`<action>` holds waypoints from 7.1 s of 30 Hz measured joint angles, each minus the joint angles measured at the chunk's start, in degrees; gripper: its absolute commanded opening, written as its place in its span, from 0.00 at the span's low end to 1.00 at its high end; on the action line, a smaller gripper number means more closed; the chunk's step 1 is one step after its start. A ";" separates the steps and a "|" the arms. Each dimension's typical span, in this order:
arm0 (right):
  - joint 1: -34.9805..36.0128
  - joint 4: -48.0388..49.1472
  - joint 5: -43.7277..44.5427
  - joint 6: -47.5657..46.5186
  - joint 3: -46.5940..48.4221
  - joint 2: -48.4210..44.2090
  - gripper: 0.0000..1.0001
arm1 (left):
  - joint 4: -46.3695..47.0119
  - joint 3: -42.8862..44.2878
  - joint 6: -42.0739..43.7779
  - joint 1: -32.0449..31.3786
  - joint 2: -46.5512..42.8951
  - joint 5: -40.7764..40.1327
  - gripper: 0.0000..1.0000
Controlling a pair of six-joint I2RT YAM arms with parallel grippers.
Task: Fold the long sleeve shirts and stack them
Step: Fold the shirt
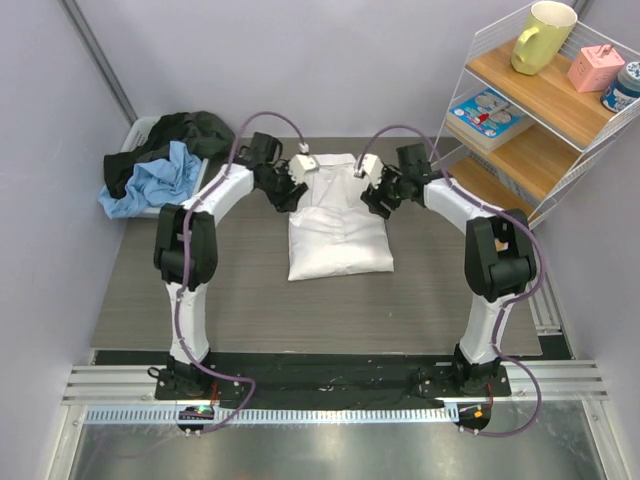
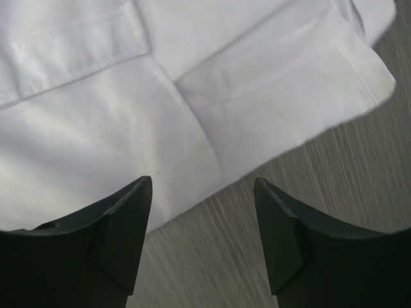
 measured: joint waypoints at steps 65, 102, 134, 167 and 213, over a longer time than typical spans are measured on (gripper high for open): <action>-0.98 24.72 -41.62 81.64 -35.10 -3.37 0.99 | 54.95 -54.69 -84.83 2.73 -10.47 40.46 0.84; -8.81 -3.43 -37.94 64.52 -6.86 4.42 0.99 | 43.60 -36.20 -78.71 7.50 -8.31 32.26 0.80; -7.04 1.14 -32.83 62.25 -2.75 7.76 0.69 | 30.99 -28.63 -63.45 15.37 -12.76 24.85 0.71; 7.13 -3.82 -19.85 40.44 -1.51 9.49 0.30 | 53.68 -70.97 9.92 -41.66 -33.88 -33.92 0.14; 1.53 -14.82 -22.56 39.06 13.84 15.32 0.38 | -27.08 5.03 3.93 -15.91 7.10 9.57 0.57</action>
